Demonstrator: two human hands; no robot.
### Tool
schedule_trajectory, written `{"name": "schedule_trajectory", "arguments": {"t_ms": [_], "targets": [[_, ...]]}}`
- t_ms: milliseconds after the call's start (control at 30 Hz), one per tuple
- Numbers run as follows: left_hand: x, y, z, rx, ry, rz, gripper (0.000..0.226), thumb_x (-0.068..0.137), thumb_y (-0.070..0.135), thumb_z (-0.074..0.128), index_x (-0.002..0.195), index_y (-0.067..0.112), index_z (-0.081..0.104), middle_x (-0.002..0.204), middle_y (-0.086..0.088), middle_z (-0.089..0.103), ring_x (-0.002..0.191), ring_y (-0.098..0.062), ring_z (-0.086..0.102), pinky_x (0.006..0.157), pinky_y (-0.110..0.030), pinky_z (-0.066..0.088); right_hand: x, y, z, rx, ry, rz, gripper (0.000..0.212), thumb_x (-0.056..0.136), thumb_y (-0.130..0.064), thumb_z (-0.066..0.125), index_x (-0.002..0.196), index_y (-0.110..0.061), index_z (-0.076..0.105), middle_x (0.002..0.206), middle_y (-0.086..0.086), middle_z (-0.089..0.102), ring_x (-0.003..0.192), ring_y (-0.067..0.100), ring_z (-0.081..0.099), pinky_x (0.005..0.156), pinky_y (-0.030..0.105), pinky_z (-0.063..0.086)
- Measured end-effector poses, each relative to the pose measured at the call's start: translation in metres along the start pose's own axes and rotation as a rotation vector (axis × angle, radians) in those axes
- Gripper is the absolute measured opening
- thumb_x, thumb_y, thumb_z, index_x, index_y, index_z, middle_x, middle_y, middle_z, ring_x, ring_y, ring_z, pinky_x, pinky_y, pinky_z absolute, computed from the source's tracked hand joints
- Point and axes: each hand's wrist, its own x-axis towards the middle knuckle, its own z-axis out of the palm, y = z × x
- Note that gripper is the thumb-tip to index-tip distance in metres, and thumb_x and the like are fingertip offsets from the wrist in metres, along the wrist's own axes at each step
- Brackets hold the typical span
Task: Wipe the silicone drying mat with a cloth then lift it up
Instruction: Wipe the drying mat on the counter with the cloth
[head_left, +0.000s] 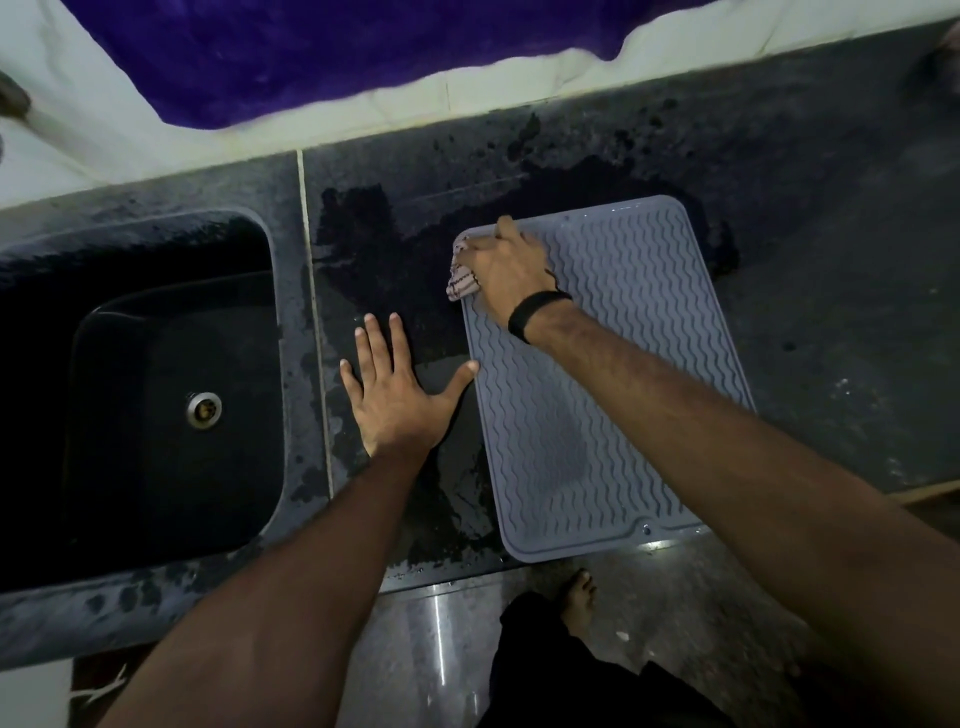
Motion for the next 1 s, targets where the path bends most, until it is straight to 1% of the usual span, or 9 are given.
{"name": "schedule_trajectory", "arguments": {"t_ms": [100, 167, 300, 433, 533, 633, 767, 867, 1000], "targets": [[0.0, 0.0, 0.0, -0.009, 0.0, 0.004, 0.119, 0.078, 0.1, 0.023, 0.166, 0.023, -0.005, 0.172, -0.004, -0.011, 0.159, -0.021, -0.012, 0.127, -0.051, -0.005, 0.008, 0.012, -0.005, 0.026, 0.044, 0.104, 0.046, 0.085, -0.011, 0.056, 0.131, -0.018, 0.055, 0.137, 0.003, 0.053, 0.131, 0.031, 0.032, 0.097, 0.039, 0.036], [0.0, 0.0, 0.0, -0.006, -0.003, 0.003, 0.12, 0.078, 0.1, 0.023, 0.165, 0.023, -0.005, 0.172, -0.004, -0.012, 0.159, -0.02, -0.013, 0.127, -0.051, -0.006, 0.015, 0.014, -0.007, 0.014, 0.033, 0.153, 0.044, 0.086, -0.01, 0.054, 0.129, -0.016, 0.056, 0.135, 0.004, 0.055, 0.132, 0.032, 0.032, 0.097, 0.04, 0.037], [0.0, 0.0, 0.0, 0.001, -0.003, -0.001, 0.12, 0.077, 0.101, 0.02, 0.165, 0.023, -0.005, 0.172, -0.004, -0.011, 0.159, -0.021, -0.012, 0.127, -0.05, -0.006, 0.017, -0.009, -0.002, -0.015, -0.019, 0.084, 0.034, 0.093, -0.012, 0.047, 0.125, -0.015, 0.059, 0.132, 0.005, 0.055, 0.132, 0.032, 0.031, 0.1, 0.041, 0.037], [0.0, -0.001, 0.0, 0.009, -0.007, -0.004, 0.12, 0.076, 0.101, 0.017, 0.165, 0.023, -0.006, 0.172, -0.004, -0.013, 0.158, -0.021, -0.013, 0.127, -0.051, -0.006, -0.001, -0.017, 0.008, -0.011, 0.014, -0.002, 0.038, 0.096, -0.016, 0.041, 0.131, -0.016, 0.055, 0.139, 0.005, 0.049, 0.132, 0.032, 0.032, 0.103, 0.043, 0.036], [0.0, 0.0, 0.0, 0.003, -0.004, -0.001, 0.119, 0.077, 0.1, 0.019, 0.165, 0.023, -0.006, 0.172, -0.004, -0.012, 0.159, -0.021, -0.012, 0.127, -0.051, -0.005, -0.015, -0.01, 0.012, 0.023, 0.021, -0.06, 0.04, 0.093, -0.014, 0.045, 0.132, -0.018, 0.056, 0.14, 0.002, 0.049, 0.131, 0.029, 0.033, 0.102, 0.042, 0.034], [0.0, 0.002, 0.0, -0.001, 0.006, -0.002, 0.118, 0.078, 0.099, 0.021, 0.166, 0.024, -0.005, 0.172, -0.004, -0.011, 0.159, -0.021, -0.011, 0.128, -0.051, -0.004, -0.013, -0.002, 0.009, 0.065, 0.056, -0.027, 0.045, 0.089, -0.011, 0.052, 0.133, -0.018, 0.054, 0.139, 0.004, 0.051, 0.131, 0.03, 0.033, 0.101, 0.042, 0.035], [0.0, 0.001, 0.0, -0.003, 0.01, 0.003, 0.119, 0.077, 0.1, 0.02, 0.166, 0.024, -0.004, 0.173, -0.004, -0.01, 0.159, -0.021, -0.011, 0.128, -0.051, -0.004, 0.011, 0.0, 0.001, 0.037, 0.073, 0.061, 0.051, 0.086, -0.005, 0.053, 0.136, -0.014, 0.05, 0.143, 0.007, 0.047, 0.131, 0.033, 0.033, 0.096, 0.043, 0.039], [0.001, 0.0, 0.001, 0.002, 0.011, 0.001, 0.119, 0.077, 0.1, 0.02, 0.166, 0.024, -0.004, 0.173, -0.004, -0.01, 0.159, -0.021, -0.01, 0.128, -0.051, -0.003, 0.013, -0.006, 0.008, -0.021, 0.023, 0.034, 0.047, 0.089, -0.006, 0.052, 0.135, -0.011, 0.05, 0.143, 0.009, 0.045, 0.133, 0.034, 0.032, 0.098, 0.043, 0.037], [0.001, -0.001, 0.004, 0.006, 0.023, -0.001, 0.119, 0.078, 0.1, 0.02, 0.166, 0.024, -0.004, 0.173, -0.004, -0.009, 0.159, -0.021, -0.01, 0.128, -0.052, -0.002, -0.008, -0.005, 0.019, -0.012, 0.062, -0.036, 0.047, 0.088, -0.005, 0.05, 0.135, -0.012, 0.052, 0.146, 0.007, 0.042, 0.13, 0.033, 0.034, 0.101, 0.045, 0.035]]}}
